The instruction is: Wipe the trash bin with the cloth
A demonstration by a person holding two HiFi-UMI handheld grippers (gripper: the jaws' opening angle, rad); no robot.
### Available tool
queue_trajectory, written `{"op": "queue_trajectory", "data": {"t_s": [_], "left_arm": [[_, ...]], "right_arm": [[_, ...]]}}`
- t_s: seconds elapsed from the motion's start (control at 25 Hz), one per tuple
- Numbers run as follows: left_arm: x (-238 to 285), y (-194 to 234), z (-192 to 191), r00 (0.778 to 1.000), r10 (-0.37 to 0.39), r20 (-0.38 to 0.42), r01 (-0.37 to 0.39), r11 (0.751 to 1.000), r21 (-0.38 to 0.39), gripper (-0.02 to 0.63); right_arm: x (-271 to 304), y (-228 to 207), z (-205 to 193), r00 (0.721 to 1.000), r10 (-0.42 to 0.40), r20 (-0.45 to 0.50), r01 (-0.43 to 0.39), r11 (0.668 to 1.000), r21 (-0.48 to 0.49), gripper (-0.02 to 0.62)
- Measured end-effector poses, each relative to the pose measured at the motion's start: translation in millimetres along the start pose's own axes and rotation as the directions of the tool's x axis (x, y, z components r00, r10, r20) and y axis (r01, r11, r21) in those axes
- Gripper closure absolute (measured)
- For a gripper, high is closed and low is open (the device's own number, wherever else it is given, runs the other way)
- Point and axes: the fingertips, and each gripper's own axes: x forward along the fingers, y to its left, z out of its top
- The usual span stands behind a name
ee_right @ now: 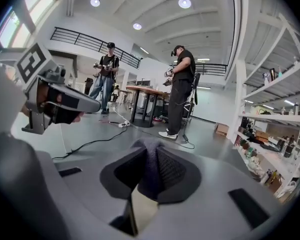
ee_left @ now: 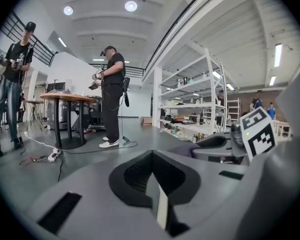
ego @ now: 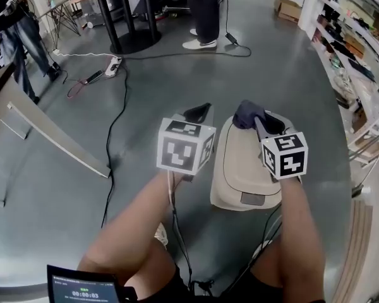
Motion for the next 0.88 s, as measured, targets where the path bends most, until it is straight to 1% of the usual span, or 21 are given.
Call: {"op": "queue_trajectory", "data": {"t_s": [0.16,0.24,0.36,0.52,0.68,0.88], "left_arm": [[1,-6,2,1.000,-0.026,-0.002,0.026,1.000,-0.009,0.604],[3,-11,5,0.999,-0.034,-0.002,0.034,0.999,0.001,0.604],[6,-19,6,0.999,-0.045,0.005,0.045,0.998,0.035,0.604],[14,-37,3,0.998,-0.070,0.007,0.070,0.997,0.042,0.604],[32,-57,-5,0.997,-0.071,-0.001,0.071,0.997,0.023,0.604],[34,-64,-2,0.997,-0.079,-0.012,0.079,0.997,0.006,0.604]], "right_arm": [[2,4,2,1.000,-0.014,-0.020,0.012,0.998,-0.067,0.529],[2,2,2,0.999,-0.026,-0.033,0.023,0.996,-0.082,0.529],[1,-5,-7,0.997,-0.051,-0.055,0.046,0.995,-0.085,0.529],[-5,-24,-22,0.994,-0.071,-0.078,0.067,0.996,-0.057,0.529],[-12,-48,-42,0.994,-0.071,-0.083,0.067,0.997,-0.050,0.529],[-21,-65,-52,0.989,-0.088,-0.118,0.080,0.994,-0.073,0.529]]}}
